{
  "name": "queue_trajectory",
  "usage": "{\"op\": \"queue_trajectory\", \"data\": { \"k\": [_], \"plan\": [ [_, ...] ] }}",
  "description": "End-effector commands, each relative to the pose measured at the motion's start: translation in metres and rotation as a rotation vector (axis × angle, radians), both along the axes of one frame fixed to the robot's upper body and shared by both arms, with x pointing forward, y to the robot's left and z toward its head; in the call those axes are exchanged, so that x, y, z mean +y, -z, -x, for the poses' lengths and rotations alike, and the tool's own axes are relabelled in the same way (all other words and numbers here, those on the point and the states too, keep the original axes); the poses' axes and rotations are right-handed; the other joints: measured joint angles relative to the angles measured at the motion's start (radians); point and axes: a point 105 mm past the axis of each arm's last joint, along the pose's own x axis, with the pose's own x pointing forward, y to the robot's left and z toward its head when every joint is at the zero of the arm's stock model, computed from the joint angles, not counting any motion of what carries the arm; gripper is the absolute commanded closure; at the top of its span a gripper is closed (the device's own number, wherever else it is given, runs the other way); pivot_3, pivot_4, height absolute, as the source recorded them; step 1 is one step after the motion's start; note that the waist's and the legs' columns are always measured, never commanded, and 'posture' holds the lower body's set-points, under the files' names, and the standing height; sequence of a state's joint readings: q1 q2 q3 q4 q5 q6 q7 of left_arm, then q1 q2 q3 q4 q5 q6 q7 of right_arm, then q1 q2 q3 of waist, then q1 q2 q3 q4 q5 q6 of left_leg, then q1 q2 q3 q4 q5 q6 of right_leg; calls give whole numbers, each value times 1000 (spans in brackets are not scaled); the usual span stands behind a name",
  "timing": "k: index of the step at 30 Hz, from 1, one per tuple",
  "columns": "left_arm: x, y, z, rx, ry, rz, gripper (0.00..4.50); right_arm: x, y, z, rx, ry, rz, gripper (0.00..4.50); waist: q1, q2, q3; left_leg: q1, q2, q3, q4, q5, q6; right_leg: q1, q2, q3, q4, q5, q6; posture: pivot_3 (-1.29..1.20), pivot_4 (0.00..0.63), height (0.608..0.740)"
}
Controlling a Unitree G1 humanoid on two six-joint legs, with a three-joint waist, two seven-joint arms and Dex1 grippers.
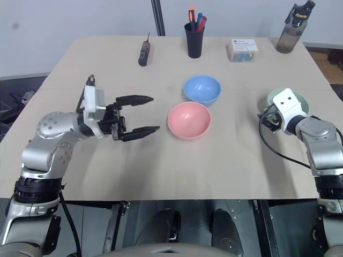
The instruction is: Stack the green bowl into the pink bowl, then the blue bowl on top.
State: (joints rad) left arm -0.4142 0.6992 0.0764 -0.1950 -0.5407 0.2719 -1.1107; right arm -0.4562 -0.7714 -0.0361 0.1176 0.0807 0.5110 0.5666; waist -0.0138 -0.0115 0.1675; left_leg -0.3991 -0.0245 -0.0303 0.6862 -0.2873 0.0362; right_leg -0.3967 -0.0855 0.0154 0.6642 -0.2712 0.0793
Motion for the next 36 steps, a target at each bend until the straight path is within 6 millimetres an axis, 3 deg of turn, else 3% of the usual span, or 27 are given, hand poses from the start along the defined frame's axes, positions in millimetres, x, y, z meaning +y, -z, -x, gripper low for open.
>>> {"op": "queue_trajectory", "data": {
  "k": [1,2,8,9,12,13,16,17,19,24,28,32,34,36],
  "plan": [
    [-1,-4,11,-25,13,-4,0,-12,-3,-8,-23,52,12,1292,-1,0,0,0,0,0,0,0,0,0,0,0,0,0,0,0,150,740],
    [-1,-4,11,-22,8,5,0,-12,-2,-9,-20,50,4,1486,-2,0,0,0,0,0,0,0,0,0,0,0,0,0,0,0,150,740],
    [-2,-5,10,-30,-19,29,0,-9,-5,-13,-32,36,6,4313,-2,0,0,0,0,1,-1,0,0,-1,0,1,0,0,0,0,150,740],
    [-1,-5,9,-37,-26,29,0,-8,-5,-13,-35,35,8,4415,-2,0,0,0,0,1,-1,0,0,-1,0,1,0,0,0,0,150,740],
    [-2,-6,7,-39,-39,44,0,-5,-11,-14,-65,21,14,4415,-1,0,0,0,0,1,-1,0,0,-1,0,1,0,0,0,0,150,740],
    [-1,-6,6,-40,-53,51,0,9,-18,-12,-89,-57,9,4415,-1,0,0,0,0,1,-1,0,0,-1,0,1,0,0,0,0,150,740],
    [5,-6,-1,-40,-113,82,0,95,-46,20,-178,-510,-112,4415,-4,1,0,0,0,1,-1,0,0,-1,0,1,0,0,0,0,150,740],
    [6,-5,-2,-39,-123,84,0,114,-54,31,-201,-601,-144,4415,-10,1,0,0,1,1,-1,0,0,-1,1,1,0,0,0,0,150,740],
    [8,-4,-5,-46,-143,82,0,145,-62,45,-240,-726,-171,4415,-21,1,0,0,3,1,-2,0,0,-2,2,1,0,0,0,0,150,740],
    [6,-4,-8,-73,-161,73,0,213,-52,69,-183,-945,-214,4415,-16,0,0,0,1,-1,0,0,0,0,0,0,0,0,0,0,150,740],
    [3,-4,-5,-74,-155,72,0,234,-22,63,-77,-1004,-144,4415,-13,0,0,0,0,-1,0,0,0,-1,0,-1,0,0,0,0,150,740],
    [4,-4,-3,-71,-162,74,0,244,-13,61,-37,-1038,-160,3154,-8,0,0,0,0,-2,0,0,0,-1,0,-1,0,0,0,0,150,740],
    [6,-4,-1,-70,-170,74,0,240,-22,56,-81,-1019,-159,2707,-6,0,0,0,0,-2,0,0,0,-1,0,-1,0,0,0,0,150,740],
    [7,-3,0,-68,-177,73,0,234,-32,55,-114,-1014,-161,1837,-5,0,0,0,0,-1,-1,0,-1,-1,0,-1,0,0,0,0,150,740]
  ]
}}
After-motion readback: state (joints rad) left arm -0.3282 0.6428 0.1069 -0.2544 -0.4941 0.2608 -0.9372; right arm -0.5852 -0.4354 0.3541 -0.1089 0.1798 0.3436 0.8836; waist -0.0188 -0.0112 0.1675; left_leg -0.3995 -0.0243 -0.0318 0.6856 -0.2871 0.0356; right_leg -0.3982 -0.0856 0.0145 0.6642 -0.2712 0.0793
